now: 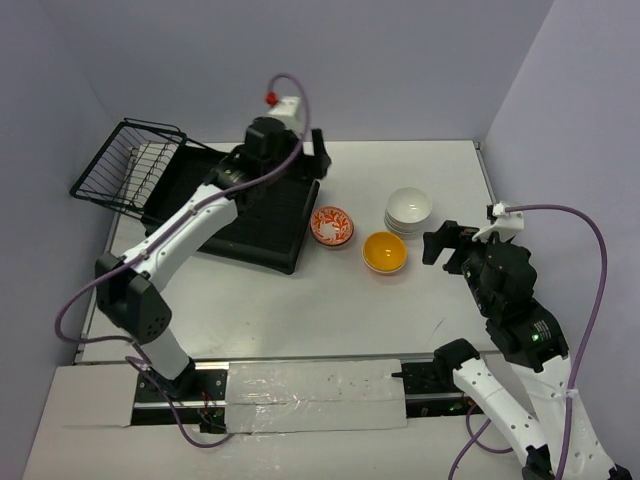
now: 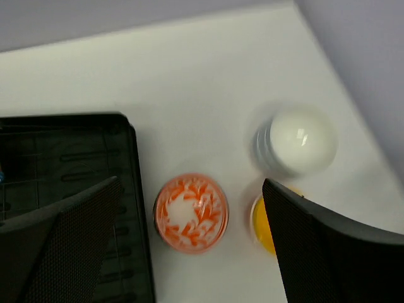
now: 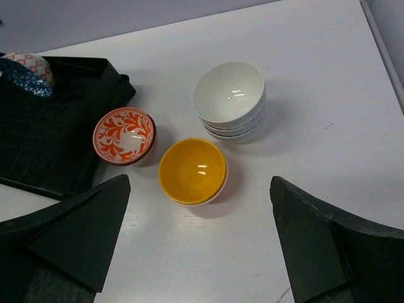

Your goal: Load the bowls into the dish rack

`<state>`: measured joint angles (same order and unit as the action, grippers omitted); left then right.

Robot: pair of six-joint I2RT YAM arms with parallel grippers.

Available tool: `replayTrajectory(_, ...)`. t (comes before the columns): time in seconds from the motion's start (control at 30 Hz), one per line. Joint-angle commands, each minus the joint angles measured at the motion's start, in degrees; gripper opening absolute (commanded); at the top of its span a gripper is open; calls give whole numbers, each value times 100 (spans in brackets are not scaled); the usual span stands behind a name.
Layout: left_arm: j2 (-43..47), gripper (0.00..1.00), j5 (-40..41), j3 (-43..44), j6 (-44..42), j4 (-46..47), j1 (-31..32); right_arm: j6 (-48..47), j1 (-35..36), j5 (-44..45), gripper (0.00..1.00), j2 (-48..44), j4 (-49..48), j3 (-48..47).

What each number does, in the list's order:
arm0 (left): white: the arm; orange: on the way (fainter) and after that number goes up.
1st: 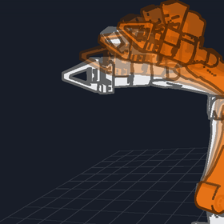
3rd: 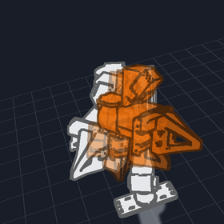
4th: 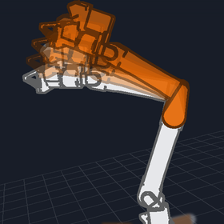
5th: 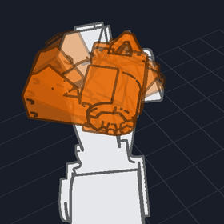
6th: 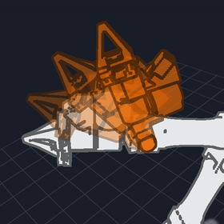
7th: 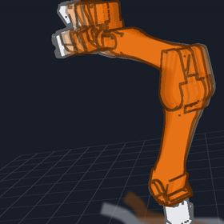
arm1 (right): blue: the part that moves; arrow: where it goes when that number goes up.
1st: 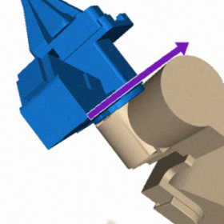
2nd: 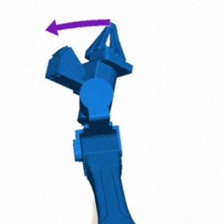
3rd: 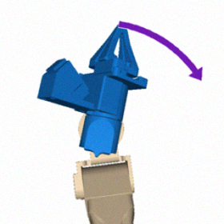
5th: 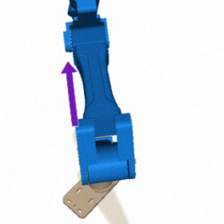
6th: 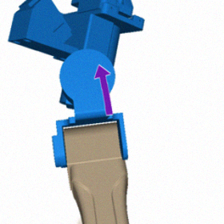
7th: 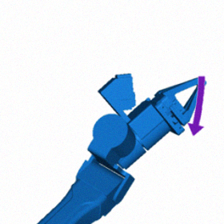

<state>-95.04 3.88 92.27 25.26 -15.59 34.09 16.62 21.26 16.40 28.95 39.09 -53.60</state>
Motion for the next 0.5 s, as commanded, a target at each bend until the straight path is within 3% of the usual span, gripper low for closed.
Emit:
replayTrajectory(0.0, -707, 98, -423, 702, -2311, -2319, 684, -54, 37, -190, 99, -39, -121, 34)
replayTrajectory(0.03, -856, 98, -266, 835, -3063, -2630, 818, -45, 45, -268, 99, -30, -130, 34)
replayTrajectory(0.2, -1673, 95, 25, 1284, -4307, -3668, 1345, 69, 37, -418, 99, 14, -121, -1)
replayTrajectory(0.47, -2351, 87, -10, 1487, -4793, -3626, 1487, 157, 37, -498, 98, 32, -24, -89)
